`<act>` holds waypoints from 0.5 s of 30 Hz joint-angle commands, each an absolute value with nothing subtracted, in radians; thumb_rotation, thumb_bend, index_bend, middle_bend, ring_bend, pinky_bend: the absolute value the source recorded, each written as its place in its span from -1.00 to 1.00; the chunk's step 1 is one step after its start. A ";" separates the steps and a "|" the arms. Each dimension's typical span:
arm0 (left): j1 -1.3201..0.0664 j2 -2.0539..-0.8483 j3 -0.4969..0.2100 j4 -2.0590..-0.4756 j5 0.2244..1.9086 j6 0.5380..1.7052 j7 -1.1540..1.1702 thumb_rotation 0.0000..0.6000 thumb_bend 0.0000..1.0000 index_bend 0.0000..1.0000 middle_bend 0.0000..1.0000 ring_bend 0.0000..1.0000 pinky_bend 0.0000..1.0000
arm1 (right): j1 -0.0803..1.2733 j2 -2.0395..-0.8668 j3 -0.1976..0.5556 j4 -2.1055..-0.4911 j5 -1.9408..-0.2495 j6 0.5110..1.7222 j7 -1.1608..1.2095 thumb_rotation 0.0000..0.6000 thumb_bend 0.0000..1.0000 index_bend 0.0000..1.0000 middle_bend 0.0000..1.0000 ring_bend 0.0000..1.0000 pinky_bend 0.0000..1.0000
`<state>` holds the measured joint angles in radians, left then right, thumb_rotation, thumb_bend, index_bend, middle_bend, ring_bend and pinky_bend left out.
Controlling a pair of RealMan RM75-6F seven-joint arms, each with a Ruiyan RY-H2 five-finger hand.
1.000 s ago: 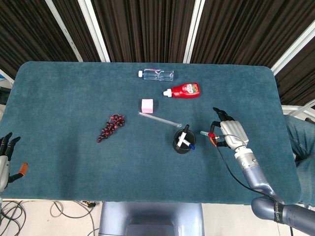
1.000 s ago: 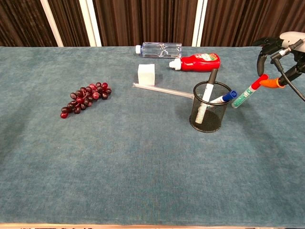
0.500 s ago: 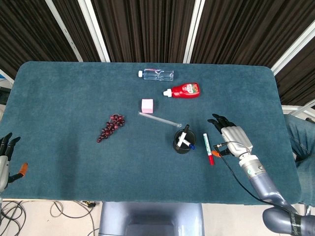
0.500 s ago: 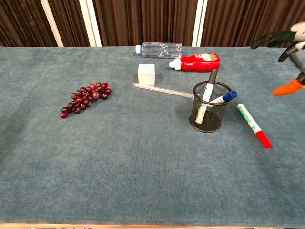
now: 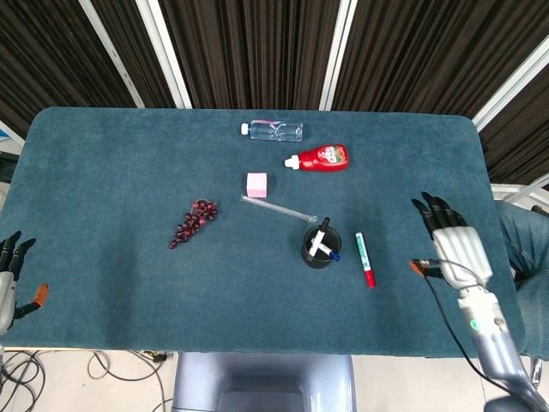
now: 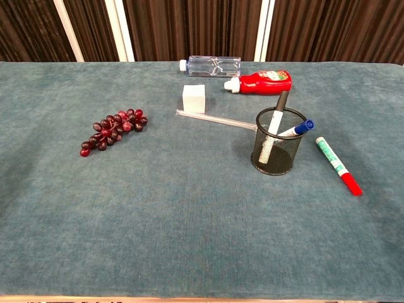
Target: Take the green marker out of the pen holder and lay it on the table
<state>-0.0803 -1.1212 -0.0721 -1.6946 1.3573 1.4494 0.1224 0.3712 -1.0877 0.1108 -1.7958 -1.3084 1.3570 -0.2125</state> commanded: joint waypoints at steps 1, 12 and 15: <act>-0.080 -1.124 -0.069 -1.693 1.366 1.453 0.128 1.00 -0.33 -0.76 -1.00 -1.00 -0.96 | 0.263 -1.083 0.039 -1.763 -1.399 1.478 -0.186 1.00 -0.62 -0.86 -1.00 -0.89 -0.58; -0.078 -1.124 -0.063 -1.688 1.385 1.463 0.139 1.00 -0.33 -0.76 -1.00 -1.00 -0.96 | 0.128 -1.139 -0.026 -1.625 -1.487 1.596 -0.117 1.00 -0.62 -0.88 -1.00 -0.90 -0.58; -0.078 -1.123 -0.063 -1.687 1.390 1.467 0.137 1.00 -0.33 -0.76 -1.00 -1.00 -0.96 | 0.124 -1.140 -0.024 -1.623 -1.497 1.588 -0.113 1.00 -0.62 -0.89 -1.00 -0.90 -0.58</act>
<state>-0.0780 -1.1230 -0.0627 -1.6870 1.3893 1.4660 0.1371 0.1262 -1.1396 -0.0239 -1.6237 -1.4935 1.5950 -0.1162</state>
